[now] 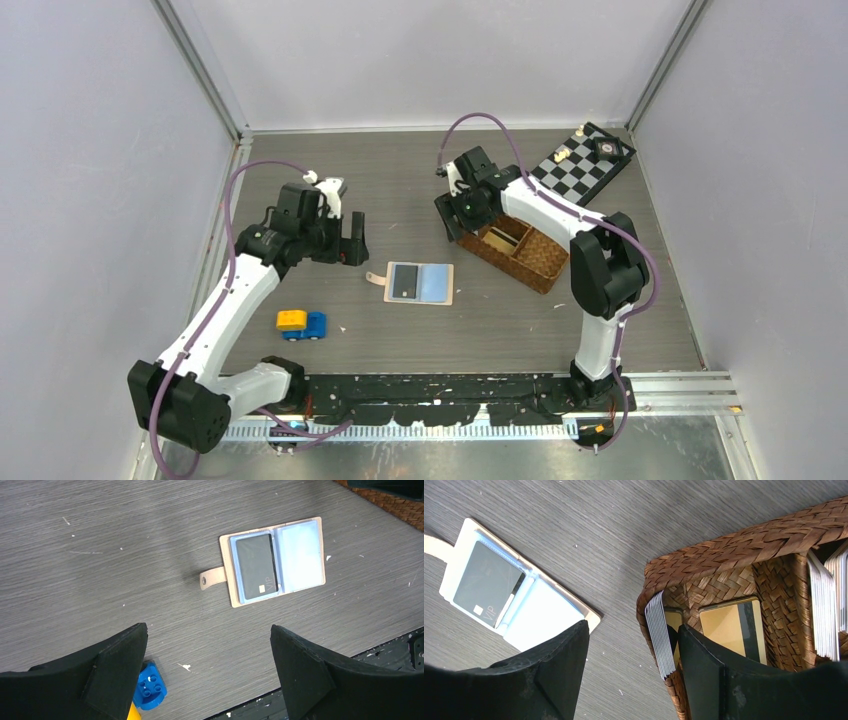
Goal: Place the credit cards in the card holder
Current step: Pick up the credit card from the storage box.
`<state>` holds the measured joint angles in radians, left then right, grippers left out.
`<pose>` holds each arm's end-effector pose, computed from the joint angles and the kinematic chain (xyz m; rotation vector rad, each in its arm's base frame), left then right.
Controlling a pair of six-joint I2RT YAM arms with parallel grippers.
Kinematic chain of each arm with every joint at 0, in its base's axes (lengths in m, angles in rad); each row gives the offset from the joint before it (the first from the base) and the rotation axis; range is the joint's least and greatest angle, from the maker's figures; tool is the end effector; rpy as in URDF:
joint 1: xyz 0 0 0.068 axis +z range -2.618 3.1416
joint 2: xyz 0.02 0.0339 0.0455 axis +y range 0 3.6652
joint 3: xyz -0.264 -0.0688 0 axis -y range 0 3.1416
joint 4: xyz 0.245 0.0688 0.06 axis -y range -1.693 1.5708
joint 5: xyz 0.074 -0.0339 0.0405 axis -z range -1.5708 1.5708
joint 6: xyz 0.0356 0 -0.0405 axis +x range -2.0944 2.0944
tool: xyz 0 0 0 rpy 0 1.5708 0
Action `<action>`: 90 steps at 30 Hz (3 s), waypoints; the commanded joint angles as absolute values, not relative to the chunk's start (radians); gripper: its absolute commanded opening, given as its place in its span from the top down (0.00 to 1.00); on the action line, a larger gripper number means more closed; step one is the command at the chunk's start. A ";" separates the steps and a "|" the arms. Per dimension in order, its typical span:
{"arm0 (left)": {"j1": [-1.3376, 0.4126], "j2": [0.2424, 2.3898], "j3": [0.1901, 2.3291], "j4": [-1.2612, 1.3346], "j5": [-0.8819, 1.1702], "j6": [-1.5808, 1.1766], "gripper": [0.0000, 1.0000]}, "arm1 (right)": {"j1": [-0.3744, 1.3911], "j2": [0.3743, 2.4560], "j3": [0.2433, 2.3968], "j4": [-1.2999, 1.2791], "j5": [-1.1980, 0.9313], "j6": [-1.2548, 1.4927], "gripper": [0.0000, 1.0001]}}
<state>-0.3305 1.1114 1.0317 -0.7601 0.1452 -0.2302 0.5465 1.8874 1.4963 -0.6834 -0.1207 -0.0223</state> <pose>0.2110 -0.0778 0.3091 0.1904 2.4372 -0.4295 0.3426 0.2134 0.2303 -0.7895 2.5549 0.3316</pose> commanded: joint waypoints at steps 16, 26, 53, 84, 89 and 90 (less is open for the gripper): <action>-0.322 1.118 1.033 -0.759 0.127 -0.216 0.05 | 0.557 1.804 1.523 -0.697 -0.174 -0.021 0.35; -0.322 1.124 1.031 -0.760 0.127 -0.216 0.04 | 0.557 1.800 1.526 -0.701 -0.161 -0.022 0.44; -0.321 1.132 1.032 -0.764 0.127 -0.217 0.05 | 0.556 1.774 1.528 -0.701 -0.121 -0.021 0.72; -0.321 1.137 1.031 -0.766 0.134 -0.216 0.05 | 0.555 1.827 1.521 -0.696 -0.161 -0.049 0.34; -0.321 1.138 1.031 -0.766 0.136 -0.216 0.05 | 0.554 1.857 1.529 -0.697 -0.154 -0.053 0.33; -0.321 1.138 1.030 -0.767 0.137 -0.216 0.05 | 0.554 1.862 1.529 -0.697 -0.154 -0.054 0.33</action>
